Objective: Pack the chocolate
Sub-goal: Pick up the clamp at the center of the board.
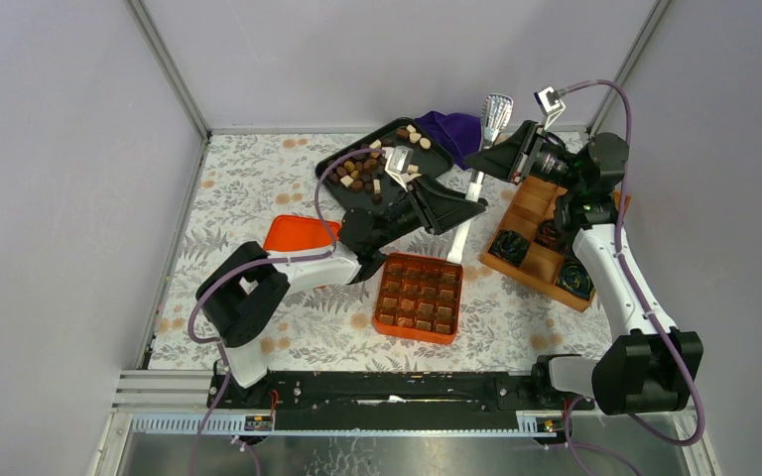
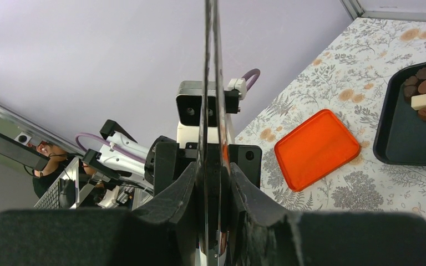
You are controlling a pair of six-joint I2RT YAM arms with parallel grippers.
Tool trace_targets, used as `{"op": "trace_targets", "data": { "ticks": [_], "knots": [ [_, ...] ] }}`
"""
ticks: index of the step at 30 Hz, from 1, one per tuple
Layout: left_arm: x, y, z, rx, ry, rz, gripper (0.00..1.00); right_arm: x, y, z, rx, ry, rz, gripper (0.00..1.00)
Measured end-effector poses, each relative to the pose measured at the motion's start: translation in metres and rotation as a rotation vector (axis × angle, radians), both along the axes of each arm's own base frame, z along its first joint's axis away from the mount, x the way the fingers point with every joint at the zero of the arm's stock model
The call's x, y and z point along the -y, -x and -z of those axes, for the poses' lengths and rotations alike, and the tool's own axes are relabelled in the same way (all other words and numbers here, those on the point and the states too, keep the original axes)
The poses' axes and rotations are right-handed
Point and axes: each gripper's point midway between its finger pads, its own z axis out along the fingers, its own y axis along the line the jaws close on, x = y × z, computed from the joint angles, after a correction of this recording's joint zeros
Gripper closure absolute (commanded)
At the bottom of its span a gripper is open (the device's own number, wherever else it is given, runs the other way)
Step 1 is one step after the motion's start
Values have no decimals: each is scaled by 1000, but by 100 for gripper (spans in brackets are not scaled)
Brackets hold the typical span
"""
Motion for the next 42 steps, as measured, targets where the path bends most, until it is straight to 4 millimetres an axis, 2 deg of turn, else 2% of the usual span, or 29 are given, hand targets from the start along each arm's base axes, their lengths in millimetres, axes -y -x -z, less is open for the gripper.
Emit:
{"op": "trace_targets", "data": {
  "ticks": [11,16,20,24,28,32,34,38,42],
  "knots": [
    [3,-8,4,-35,-12,-31,59,0,-1,2,-3,4,3,81],
    [5,-11,9,-65,-23,-32,75,0,-1,3,-5,8,2,81],
    [5,-12,10,-73,-22,-29,77,0,-2,5,-16,9,5,79],
    [5,-12,10,-77,-17,-26,85,0,-1,5,-16,9,5,76],
    [5,-11,10,-81,-3,-18,86,0,-2,5,-13,11,5,59],
    [4,-11,9,-93,9,-13,86,0,-2,5,5,18,5,24],
    [1,-13,10,-103,16,-13,85,0,-2,5,14,23,6,12],
    [-11,-22,26,-156,7,-22,78,4,-2,6,42,43,4,5],
    [-29,-41,48,-212,-28,-60,65,10,-5,17,46,83,16,3]
  ]
}}
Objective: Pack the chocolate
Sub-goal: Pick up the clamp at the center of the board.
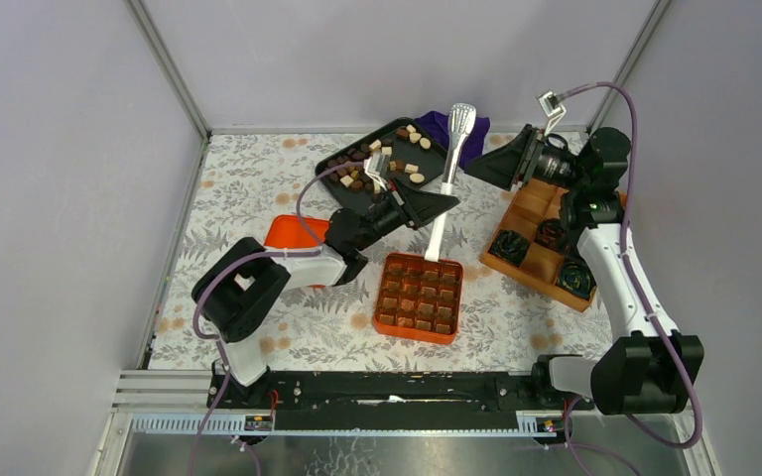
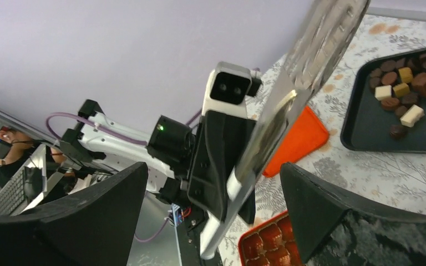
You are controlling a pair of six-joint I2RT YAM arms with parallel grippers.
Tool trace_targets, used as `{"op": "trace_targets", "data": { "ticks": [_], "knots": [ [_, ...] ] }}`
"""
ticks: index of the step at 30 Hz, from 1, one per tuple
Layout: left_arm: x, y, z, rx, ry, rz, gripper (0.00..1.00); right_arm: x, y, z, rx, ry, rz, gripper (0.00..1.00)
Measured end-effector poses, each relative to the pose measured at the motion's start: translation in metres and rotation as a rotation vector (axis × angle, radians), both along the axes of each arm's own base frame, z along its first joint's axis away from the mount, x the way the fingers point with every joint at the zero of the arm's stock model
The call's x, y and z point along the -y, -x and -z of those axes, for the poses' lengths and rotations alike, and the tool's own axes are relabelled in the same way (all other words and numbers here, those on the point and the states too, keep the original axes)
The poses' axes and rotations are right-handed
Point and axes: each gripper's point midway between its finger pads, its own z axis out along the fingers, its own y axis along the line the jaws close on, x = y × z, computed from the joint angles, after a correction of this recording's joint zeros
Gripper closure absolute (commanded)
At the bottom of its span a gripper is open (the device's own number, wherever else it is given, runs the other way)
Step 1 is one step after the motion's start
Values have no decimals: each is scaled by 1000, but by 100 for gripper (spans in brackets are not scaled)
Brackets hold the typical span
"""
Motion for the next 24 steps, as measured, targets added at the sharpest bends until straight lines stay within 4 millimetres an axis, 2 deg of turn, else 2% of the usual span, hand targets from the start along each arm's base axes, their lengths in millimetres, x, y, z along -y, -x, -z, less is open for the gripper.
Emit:
{"op": "trace_targets", "data": {
  "ticks": [3,10,15,20,24],
  "knots": [
    [-12,-8,7,-29,-25,-22,61,9,-2,11,1,39,22,2],
    [-34,-18,8,-61,-76,-45,58,34,-8,33,16,142,104,0],
    [-51,-31,27,-139,-174,-50,57,43,-9,57,-5,218,143,0],
    [-91,-60,57,-253,-360,-140,57,53,-11,82,-40,330,175,0],
    [-127,-81,73,-307,-544,-220,57,62,-22,104,-69,423,172,0]
  ]
}}
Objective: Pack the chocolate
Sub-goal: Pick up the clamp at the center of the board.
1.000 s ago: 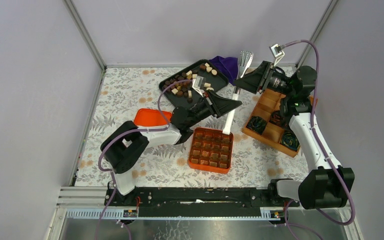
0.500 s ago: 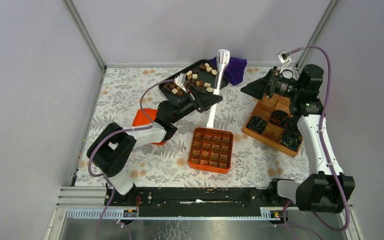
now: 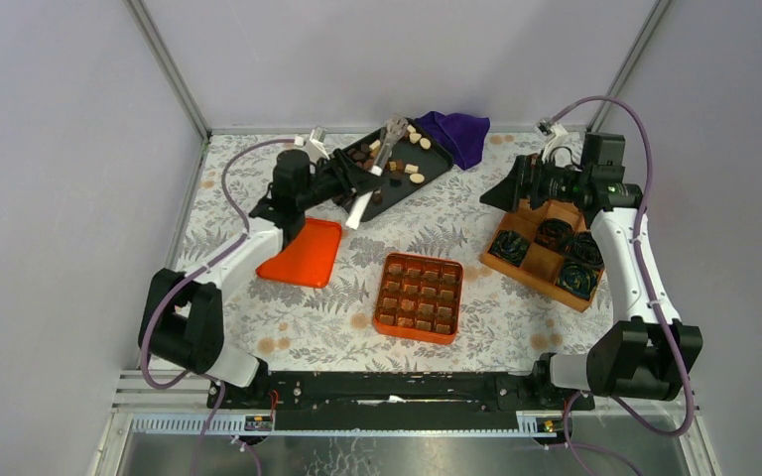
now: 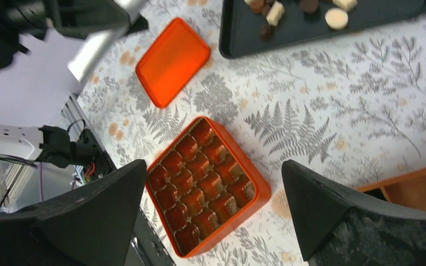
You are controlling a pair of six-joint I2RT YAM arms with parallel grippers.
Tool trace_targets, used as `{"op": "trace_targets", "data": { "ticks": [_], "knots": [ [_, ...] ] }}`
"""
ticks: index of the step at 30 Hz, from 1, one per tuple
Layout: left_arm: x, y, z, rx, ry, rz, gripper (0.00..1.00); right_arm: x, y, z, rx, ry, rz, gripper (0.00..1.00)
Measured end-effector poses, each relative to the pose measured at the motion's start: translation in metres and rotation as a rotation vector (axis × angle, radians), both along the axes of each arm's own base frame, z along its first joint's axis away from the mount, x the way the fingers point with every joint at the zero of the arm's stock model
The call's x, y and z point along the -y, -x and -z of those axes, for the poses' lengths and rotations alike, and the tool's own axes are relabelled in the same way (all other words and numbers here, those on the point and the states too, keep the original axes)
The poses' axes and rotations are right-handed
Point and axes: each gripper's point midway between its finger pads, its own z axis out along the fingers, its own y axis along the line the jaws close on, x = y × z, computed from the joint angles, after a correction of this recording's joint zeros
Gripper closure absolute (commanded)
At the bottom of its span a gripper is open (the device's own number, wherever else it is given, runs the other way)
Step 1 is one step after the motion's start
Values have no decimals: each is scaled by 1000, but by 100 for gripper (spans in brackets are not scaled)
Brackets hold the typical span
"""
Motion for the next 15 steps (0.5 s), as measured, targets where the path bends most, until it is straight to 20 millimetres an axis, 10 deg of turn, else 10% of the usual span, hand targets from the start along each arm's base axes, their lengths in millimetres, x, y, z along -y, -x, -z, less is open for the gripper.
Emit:
{"op": "trace_targets", "data": {
  "ticks": [15],
  "knots": [
    [-73,-26,58,-211,-655,-3,58,6,4,44,-84,48,1,0]
  ]
}}
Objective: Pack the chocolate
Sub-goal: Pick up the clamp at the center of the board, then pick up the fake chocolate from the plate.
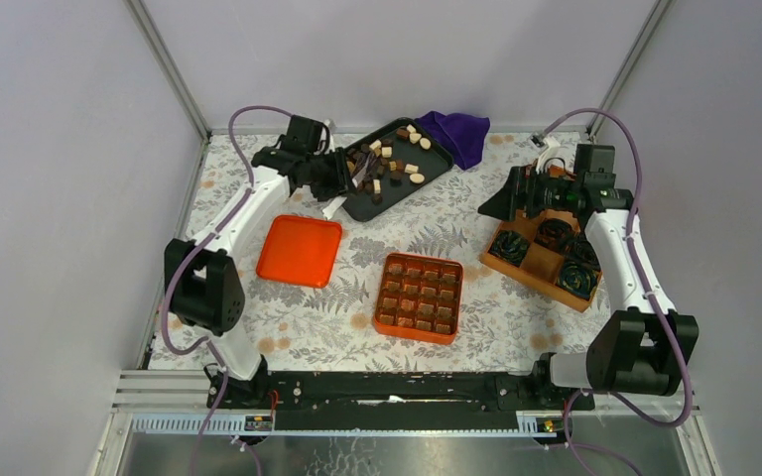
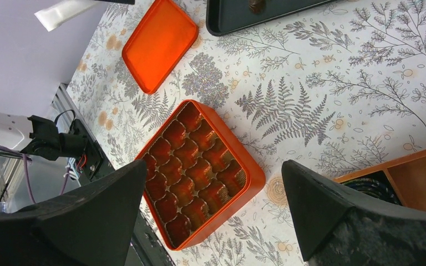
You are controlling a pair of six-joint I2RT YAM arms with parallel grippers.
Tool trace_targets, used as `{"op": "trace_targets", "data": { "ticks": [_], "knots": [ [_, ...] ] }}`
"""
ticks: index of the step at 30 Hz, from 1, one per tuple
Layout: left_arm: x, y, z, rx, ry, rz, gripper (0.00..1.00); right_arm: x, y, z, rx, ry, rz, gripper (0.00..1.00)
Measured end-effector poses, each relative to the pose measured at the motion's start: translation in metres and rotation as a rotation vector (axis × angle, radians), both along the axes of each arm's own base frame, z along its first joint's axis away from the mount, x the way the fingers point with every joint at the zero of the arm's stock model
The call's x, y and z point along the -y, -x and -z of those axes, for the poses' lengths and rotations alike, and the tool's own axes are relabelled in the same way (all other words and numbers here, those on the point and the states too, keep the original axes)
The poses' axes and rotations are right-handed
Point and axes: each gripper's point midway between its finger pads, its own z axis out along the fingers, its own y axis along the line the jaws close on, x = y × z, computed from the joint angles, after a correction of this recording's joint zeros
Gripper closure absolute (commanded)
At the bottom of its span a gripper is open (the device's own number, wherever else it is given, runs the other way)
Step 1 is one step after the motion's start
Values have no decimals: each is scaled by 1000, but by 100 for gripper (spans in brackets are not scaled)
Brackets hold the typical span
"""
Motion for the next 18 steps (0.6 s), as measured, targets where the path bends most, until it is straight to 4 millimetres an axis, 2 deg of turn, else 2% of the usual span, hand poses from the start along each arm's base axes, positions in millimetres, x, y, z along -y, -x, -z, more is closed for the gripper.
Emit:
{"op": "trace_targets", "data": {
  "ticks": [3,7,18],
  "knots": [
    [-11,2,24,-74,-99,-1,58,0,-3,7,-13,-2,0,0],
    [-21,10,43,-140,-184,-7,58,0,-7,14,-36,-9,-4,0],
    [8,-9,48,-132,-255,35,58,-1,-11,19,-47,-18,-9,0]
  ]
}}
